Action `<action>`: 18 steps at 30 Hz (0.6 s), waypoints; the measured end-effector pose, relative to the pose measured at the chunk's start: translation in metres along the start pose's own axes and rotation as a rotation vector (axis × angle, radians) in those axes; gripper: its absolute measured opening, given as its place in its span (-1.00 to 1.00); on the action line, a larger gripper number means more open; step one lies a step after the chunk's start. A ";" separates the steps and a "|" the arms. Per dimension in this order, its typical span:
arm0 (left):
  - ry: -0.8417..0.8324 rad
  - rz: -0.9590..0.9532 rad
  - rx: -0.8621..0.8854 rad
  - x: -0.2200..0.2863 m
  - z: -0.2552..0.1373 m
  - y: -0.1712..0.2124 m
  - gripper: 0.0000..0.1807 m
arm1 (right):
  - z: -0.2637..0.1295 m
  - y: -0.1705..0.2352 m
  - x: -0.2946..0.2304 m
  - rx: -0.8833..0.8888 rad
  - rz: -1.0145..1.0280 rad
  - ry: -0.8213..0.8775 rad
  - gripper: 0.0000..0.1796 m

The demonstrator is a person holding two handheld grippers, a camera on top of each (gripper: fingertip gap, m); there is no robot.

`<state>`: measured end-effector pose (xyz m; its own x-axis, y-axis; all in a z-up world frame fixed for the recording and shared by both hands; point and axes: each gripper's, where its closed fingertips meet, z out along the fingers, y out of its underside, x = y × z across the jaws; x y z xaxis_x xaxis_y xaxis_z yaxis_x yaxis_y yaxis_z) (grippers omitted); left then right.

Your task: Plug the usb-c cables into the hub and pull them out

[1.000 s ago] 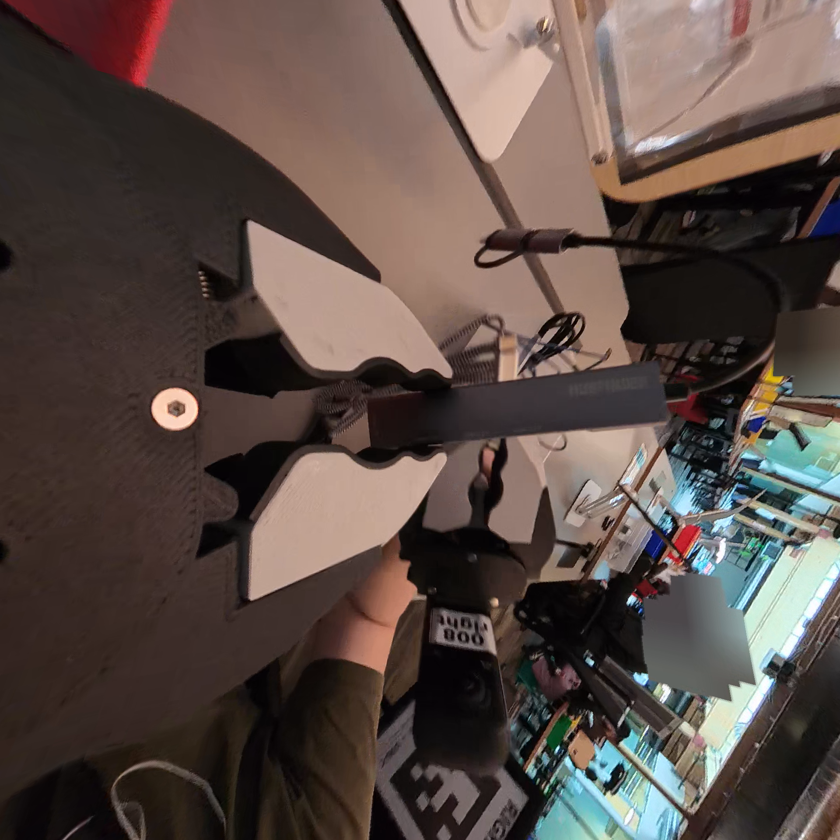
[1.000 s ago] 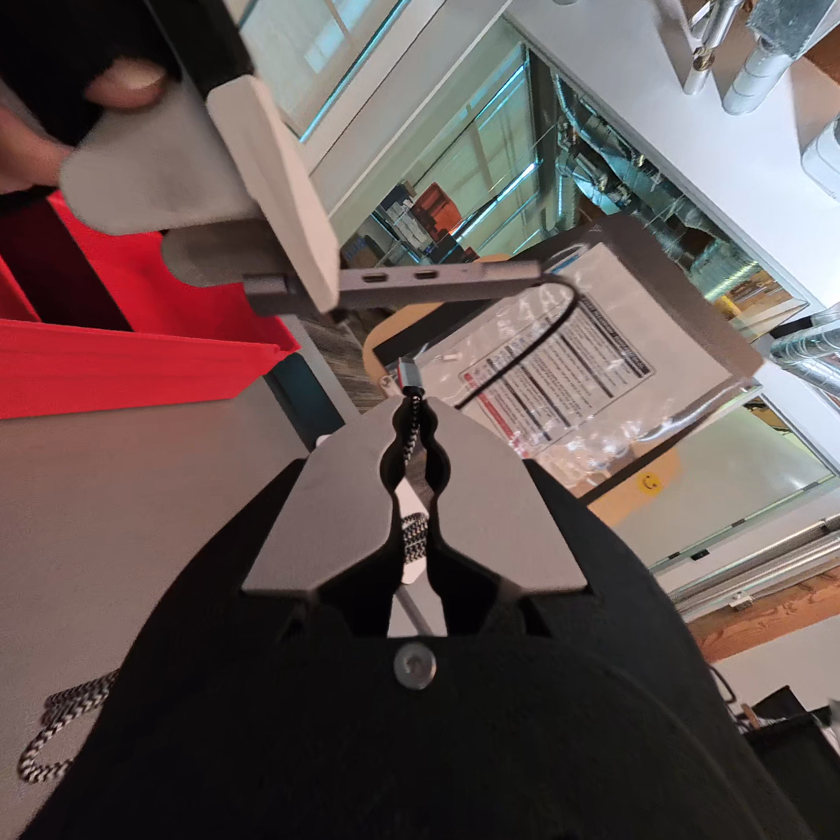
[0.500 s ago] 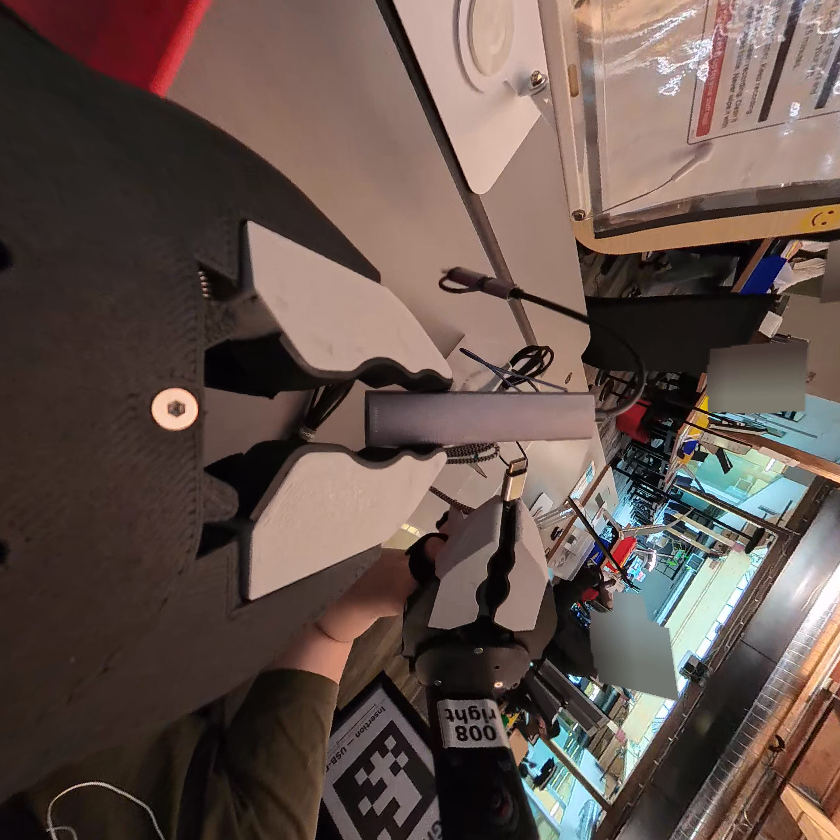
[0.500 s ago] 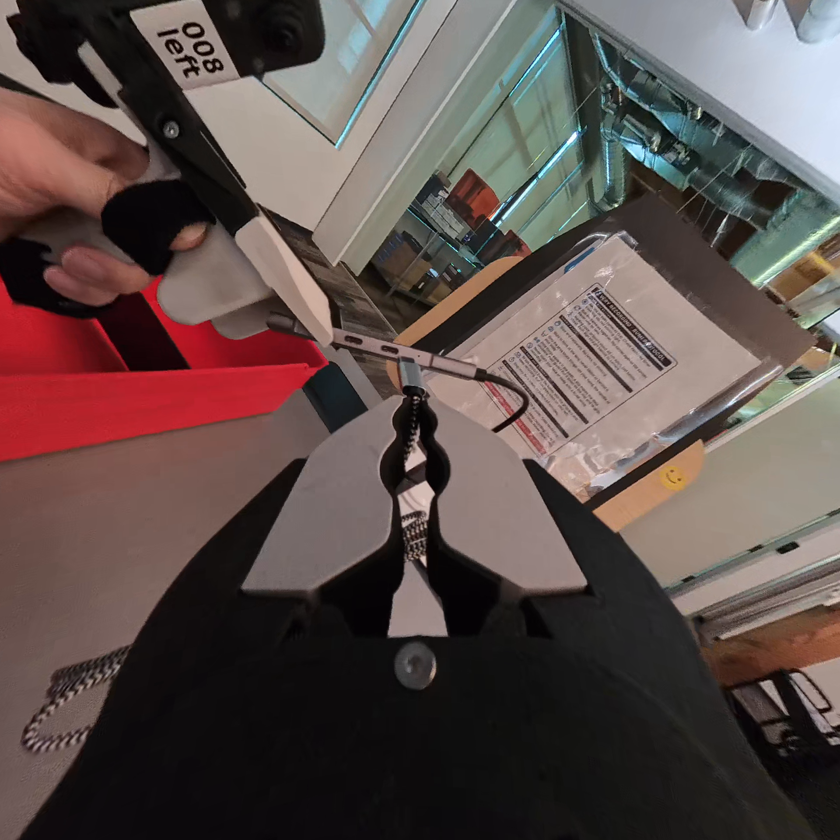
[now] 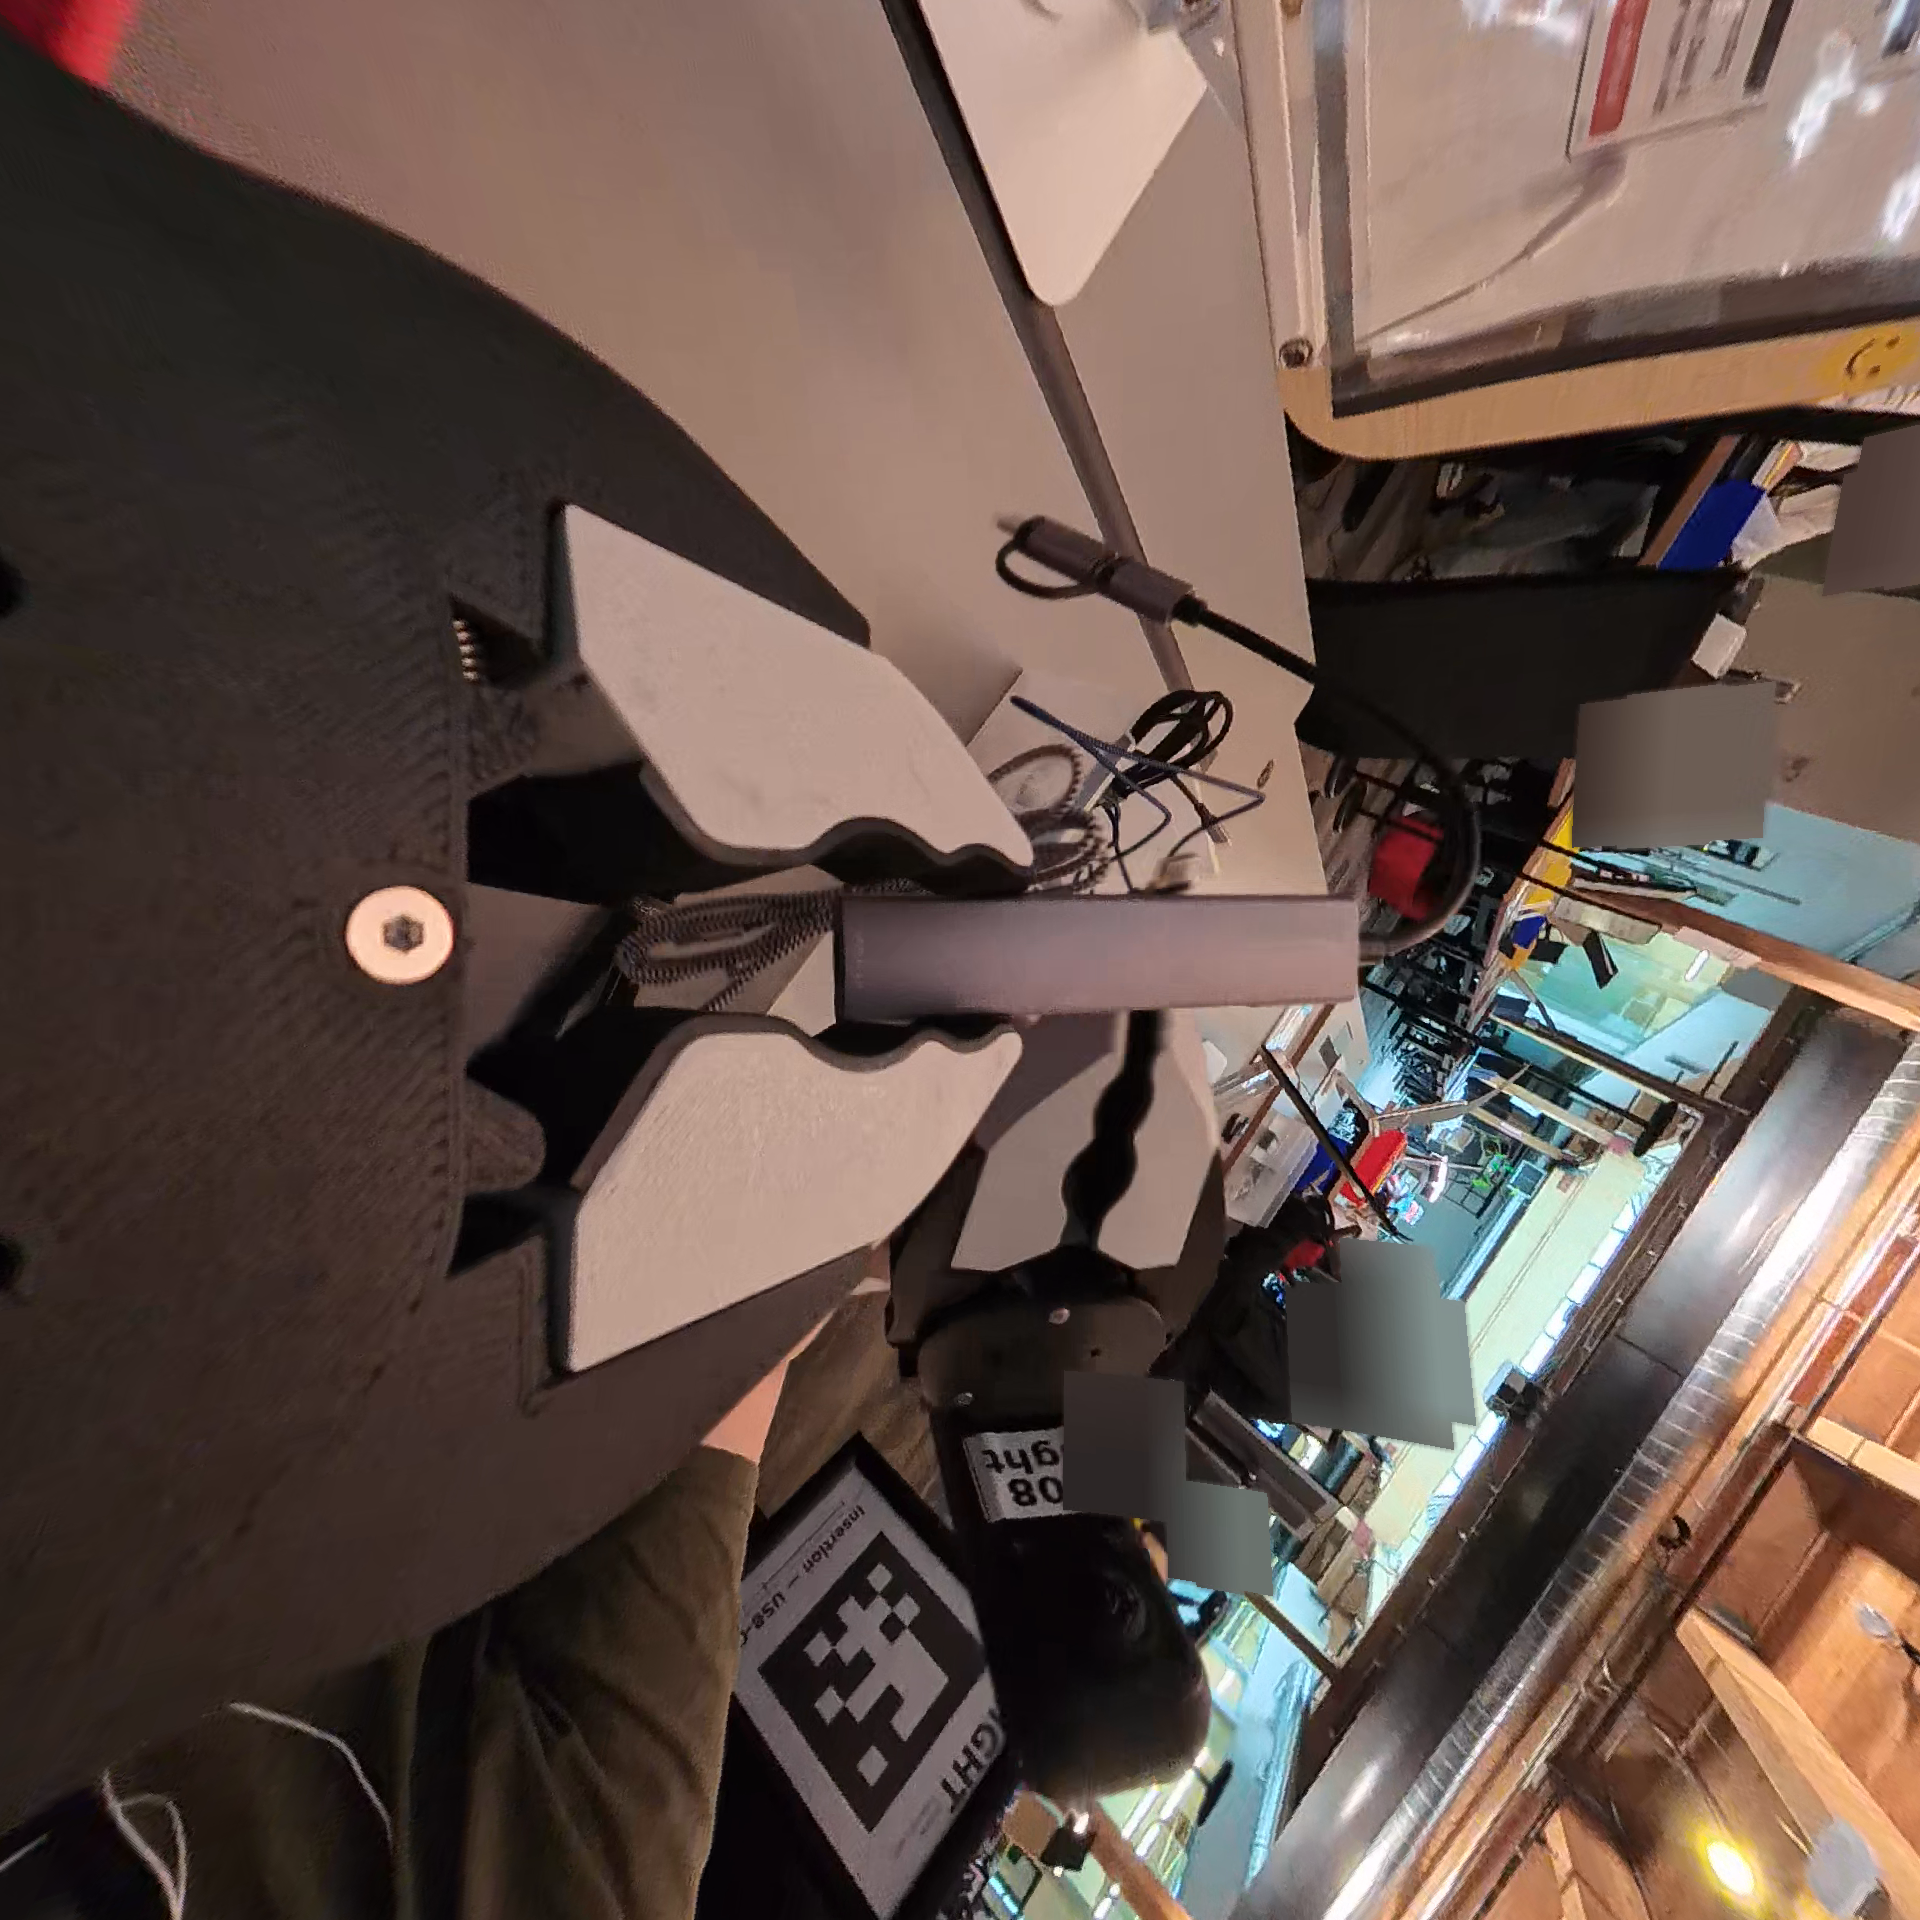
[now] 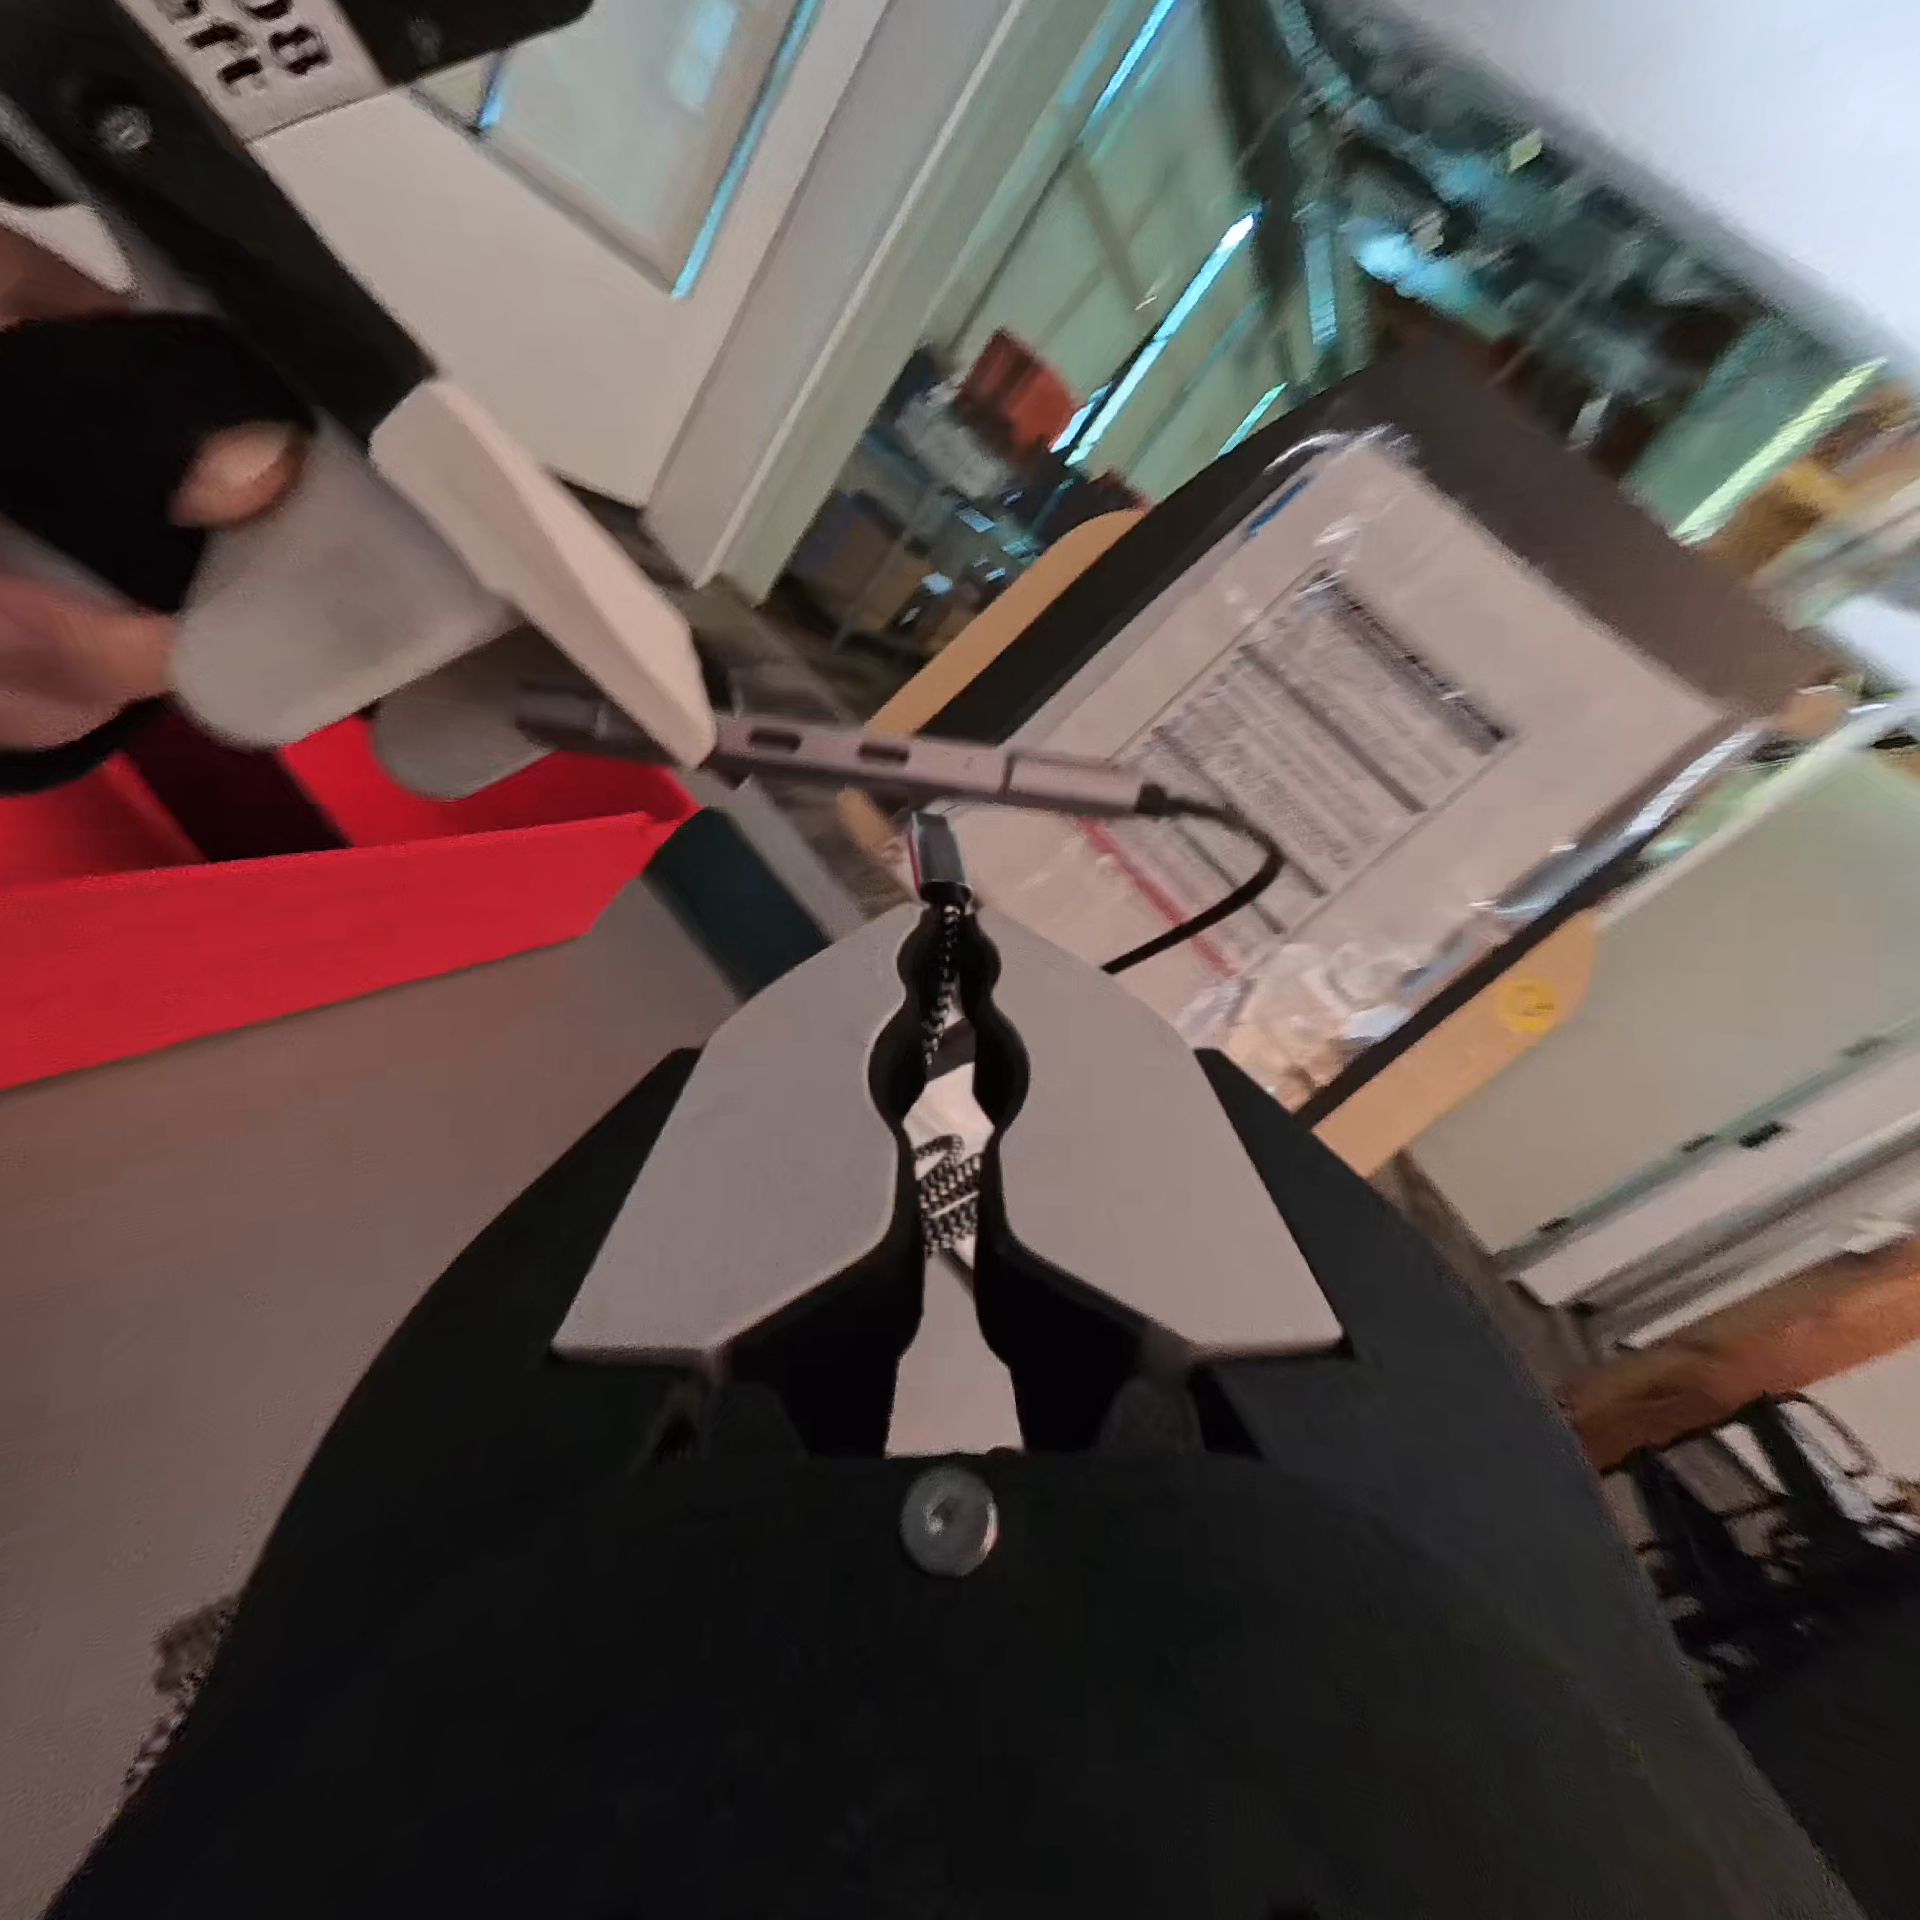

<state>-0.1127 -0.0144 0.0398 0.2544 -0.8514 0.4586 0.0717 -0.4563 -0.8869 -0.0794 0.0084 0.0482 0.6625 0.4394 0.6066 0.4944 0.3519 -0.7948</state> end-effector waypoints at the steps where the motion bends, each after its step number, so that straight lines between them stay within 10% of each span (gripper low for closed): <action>1: 0.005 0.010 -0.004 0.003 0.005 0.002 -0.76 | -0.002 -0.003 0.005 0.023 -0.013 0.045 -0.97; 18: 0.187 -0.071 0.059 0.035 0.032 0.009 -0.75 | -0.011 -0.020 0.003 0.143 -0.208 0.176 -0.98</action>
<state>-0.0727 -0.0397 0.0461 0.0635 -0.8534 0.5173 0.1404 -0.5056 -0.8513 -0.0816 -0.0066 0.0659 0.6489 0.2007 0.7340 0.5535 0.5375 -0.6362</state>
